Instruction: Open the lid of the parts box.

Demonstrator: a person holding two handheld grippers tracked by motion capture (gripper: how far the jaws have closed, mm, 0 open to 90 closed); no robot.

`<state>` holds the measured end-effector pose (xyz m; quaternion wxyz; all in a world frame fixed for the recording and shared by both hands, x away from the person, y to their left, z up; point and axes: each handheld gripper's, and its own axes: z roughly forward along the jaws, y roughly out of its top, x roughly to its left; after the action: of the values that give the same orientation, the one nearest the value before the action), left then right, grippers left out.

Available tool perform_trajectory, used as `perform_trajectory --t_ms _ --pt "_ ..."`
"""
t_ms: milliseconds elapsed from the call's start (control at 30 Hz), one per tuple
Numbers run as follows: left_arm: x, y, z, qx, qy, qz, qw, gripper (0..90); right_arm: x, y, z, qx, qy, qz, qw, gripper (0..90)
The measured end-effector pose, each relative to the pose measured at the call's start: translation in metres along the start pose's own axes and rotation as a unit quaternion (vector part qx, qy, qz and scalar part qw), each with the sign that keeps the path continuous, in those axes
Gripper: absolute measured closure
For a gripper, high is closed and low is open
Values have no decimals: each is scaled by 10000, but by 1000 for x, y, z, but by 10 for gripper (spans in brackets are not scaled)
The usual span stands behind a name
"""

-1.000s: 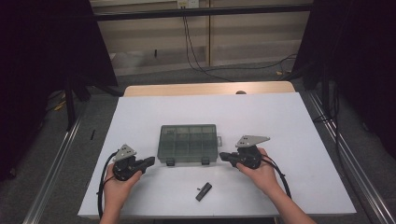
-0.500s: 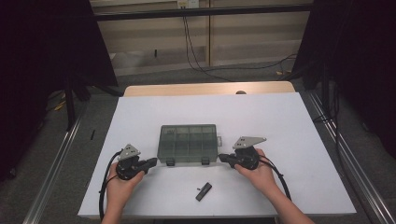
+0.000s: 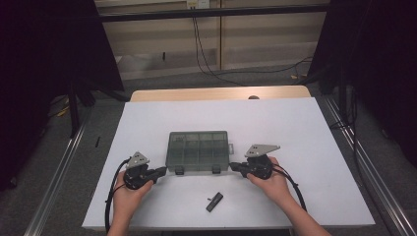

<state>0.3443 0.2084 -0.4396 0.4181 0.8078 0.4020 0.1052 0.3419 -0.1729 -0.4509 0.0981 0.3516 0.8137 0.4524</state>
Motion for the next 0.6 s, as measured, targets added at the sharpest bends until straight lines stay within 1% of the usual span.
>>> perform_trajectory --t_ms 33,233,333,400,433,467,533,600 --pt "0 0 0 21 -31 -7 10000 900 0 0 0 2 -11 -1 10000 900" --pt "0 1 0 -17 3 -53 10000 897 0 0 0 -30 6 -9 10000 900" --pt "-1 1 -1 -47 18 -11 10000 896 1 0 -1 -49 -10 -23 10000 900" --pt "-2 2 -1 -88 29 -10 10000 895 1 0 -2 -112 1 9 9999 900" --pt "-2 2 -2 -126 -5 -51 9999 895 1 1 -2 -168 43 65 9998 900" --pt "-3 3 -3 -192 37 -38 9998 893 1 1 -3 -216 58 95 9997 900" --pt "-2 4 -4 -211 39 -37 9998 893 1 2 -3 -251 65 102 9996 900" --pt "-2 5 -4 -314 53 -87 9995 893 3 3 -4 -335 44 85 9994 900"
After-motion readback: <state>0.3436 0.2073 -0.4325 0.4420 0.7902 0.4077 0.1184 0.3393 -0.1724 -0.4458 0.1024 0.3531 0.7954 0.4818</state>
